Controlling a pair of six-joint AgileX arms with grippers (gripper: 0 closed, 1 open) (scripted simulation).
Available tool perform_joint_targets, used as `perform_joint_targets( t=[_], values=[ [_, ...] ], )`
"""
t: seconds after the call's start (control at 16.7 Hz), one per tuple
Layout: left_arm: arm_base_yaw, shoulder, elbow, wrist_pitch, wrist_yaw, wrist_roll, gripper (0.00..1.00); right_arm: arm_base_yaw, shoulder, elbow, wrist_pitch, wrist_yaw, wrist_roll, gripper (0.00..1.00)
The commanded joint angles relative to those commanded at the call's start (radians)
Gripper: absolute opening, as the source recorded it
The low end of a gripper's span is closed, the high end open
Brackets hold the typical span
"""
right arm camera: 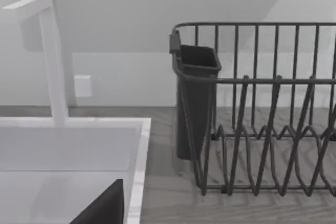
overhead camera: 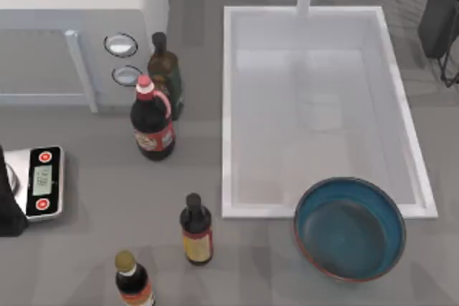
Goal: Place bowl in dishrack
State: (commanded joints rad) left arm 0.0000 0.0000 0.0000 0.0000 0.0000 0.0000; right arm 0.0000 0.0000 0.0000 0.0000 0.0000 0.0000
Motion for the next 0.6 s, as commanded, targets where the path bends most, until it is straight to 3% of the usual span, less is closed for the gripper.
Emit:
perform_joint_targets(
  t=[0.3,0.6],
  values=[
    [0.0,0.0,0.0,0.0,0.0,0.0,1.0,0.029,0.065,0.064,-0.061,0.001,0.029,1.0],
    [0.0,0.0,0.0,0.0,0.0,0.0,1.0,0.138,0.384,0.323,-0.313,0.012,0.143,1.0]
  ],
)
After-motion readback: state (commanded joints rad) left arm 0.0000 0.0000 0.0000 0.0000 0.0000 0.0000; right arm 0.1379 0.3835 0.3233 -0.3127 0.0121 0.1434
